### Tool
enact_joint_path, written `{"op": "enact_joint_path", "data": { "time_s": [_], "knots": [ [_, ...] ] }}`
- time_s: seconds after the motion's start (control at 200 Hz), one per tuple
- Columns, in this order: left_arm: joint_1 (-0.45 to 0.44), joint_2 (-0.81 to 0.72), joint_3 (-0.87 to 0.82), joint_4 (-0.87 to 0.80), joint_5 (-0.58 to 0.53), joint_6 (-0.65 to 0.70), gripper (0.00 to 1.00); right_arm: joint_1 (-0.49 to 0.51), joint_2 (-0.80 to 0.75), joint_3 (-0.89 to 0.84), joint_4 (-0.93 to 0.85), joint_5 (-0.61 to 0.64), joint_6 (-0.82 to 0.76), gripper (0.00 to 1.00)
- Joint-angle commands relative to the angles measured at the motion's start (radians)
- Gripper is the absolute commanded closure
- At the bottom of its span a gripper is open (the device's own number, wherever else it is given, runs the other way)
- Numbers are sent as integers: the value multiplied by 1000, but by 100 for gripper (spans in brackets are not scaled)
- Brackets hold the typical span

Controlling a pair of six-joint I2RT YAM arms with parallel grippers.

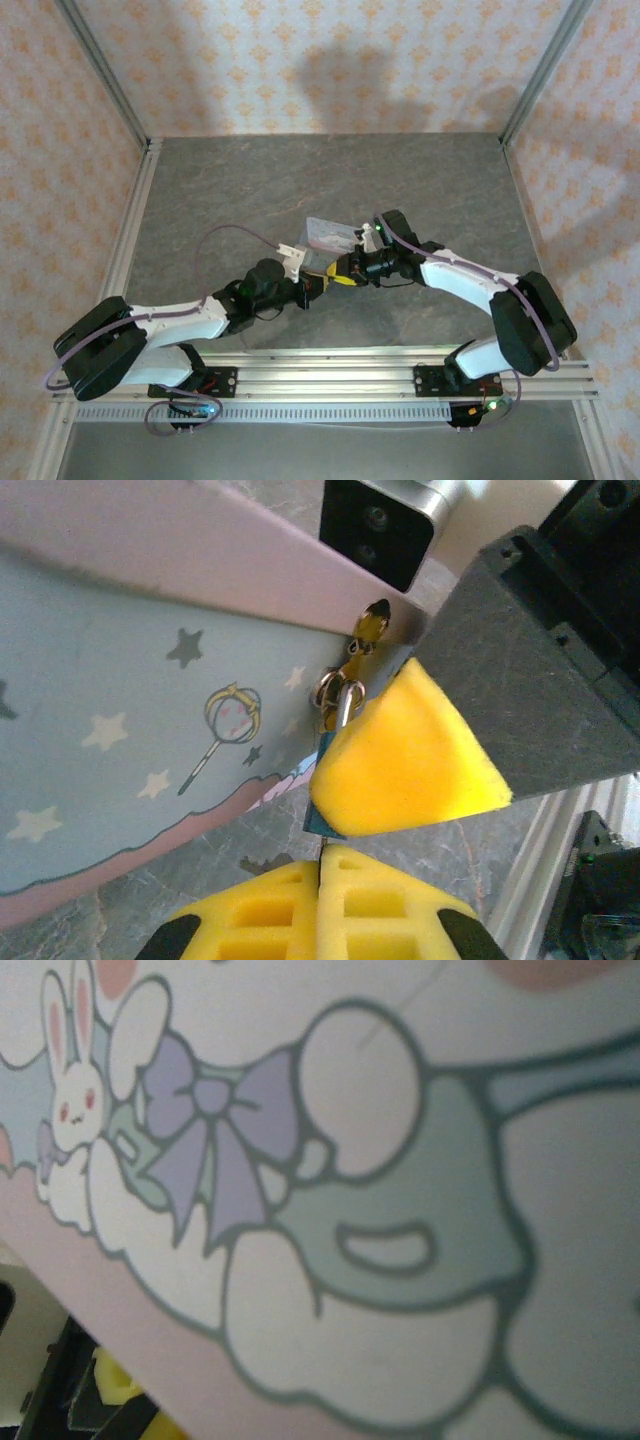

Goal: Unlock a padlock with a key

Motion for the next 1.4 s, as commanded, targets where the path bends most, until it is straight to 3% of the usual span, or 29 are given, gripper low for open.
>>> {"op": "enact_joint_path", "data": {
  "time_s": [0.0,0.19,0.455,0.615,0.756,0.986,1.396],
  "knots": [
    [-3,-22,129,229,106,-34,100,33,0,-35,28,-43,22,100],
    [3,-108,158,-45,11,79,100,21,-19,-24,-12,12,26,100],
    [8,-114,112,4,26,77,100,22,-26,-4,18,37,79,100],
    [14,-157,101,-89,-15,111,66,22,-29,4,-39,91,40,100],
    [43,-209,60,-118,-13,91,55,21,-29,-5,-23,103,54,100],
    [59,-185,19,-103,97,79,54,22,-28,0,6,101,83,100],
    [69,-68,-2,-36,141,87,56,21,-40,5,3,91,93,100]
  ]
}}
